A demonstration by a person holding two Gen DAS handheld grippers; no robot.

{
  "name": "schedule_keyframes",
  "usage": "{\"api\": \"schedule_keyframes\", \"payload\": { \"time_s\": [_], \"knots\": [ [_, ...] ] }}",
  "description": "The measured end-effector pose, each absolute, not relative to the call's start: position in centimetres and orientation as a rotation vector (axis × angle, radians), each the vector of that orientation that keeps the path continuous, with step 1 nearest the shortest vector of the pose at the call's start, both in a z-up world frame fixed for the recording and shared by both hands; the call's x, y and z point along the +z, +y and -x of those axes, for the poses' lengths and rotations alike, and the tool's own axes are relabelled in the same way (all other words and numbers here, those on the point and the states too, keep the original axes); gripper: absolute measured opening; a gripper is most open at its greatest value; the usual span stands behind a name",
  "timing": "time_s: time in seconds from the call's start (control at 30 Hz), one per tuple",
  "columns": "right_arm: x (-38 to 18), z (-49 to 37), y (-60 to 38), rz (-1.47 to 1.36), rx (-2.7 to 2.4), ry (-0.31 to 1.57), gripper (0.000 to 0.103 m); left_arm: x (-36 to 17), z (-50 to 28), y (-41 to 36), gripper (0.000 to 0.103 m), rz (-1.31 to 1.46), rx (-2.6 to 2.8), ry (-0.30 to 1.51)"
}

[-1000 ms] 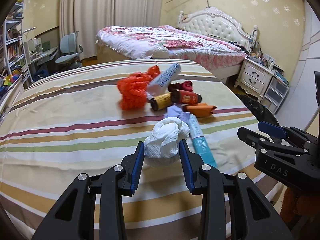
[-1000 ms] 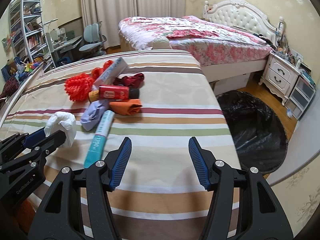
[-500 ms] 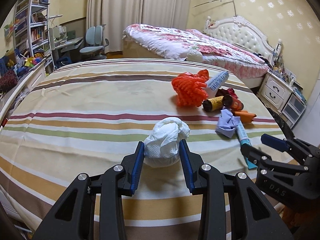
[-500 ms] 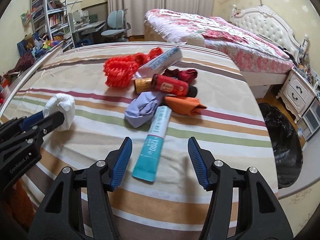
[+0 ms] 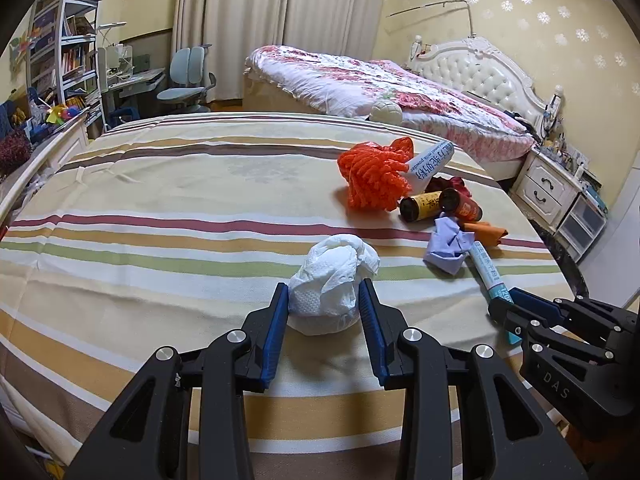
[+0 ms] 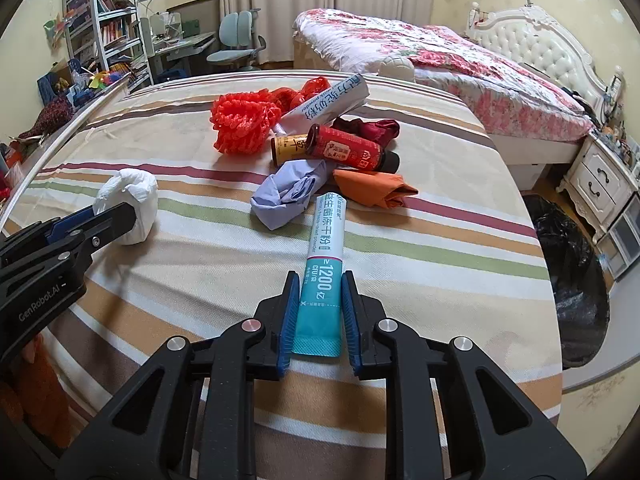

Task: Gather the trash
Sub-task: 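Grasp the white crumpled bag with the left gripper while the right gripper grasps the blue-white tube, then carry the white bag and blue-white tube over the black bin with both grippers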

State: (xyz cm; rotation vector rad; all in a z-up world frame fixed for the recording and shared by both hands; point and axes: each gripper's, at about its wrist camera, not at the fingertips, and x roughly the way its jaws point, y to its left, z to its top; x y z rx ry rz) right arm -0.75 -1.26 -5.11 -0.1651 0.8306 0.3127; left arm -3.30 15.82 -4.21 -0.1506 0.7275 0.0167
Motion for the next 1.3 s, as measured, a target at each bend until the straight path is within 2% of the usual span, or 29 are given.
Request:
{"api": "schedule_keyframes", "payload": {
  "time_s": [0.43,0.83,1.3],
  "knots": [
    [-2.5,1.1,-6.2,0.094,0.248,0.756,0.021,-2.0,2.9,12.1,0.036,0.111,-0.065,0.68],
    [-0.1,-0.7,-15.2,0.006,0.068,0.684,0.021,0.2,-0.1,3.3,0.036,0.039,-0.241,0.634],
    [-1.3,-3.4,-23.6,-0.072,-0.073,0.671,0.021,-0.2,-4.6,-6.9,0.036,-0.024,-0.388,0.645]
  ]
}}
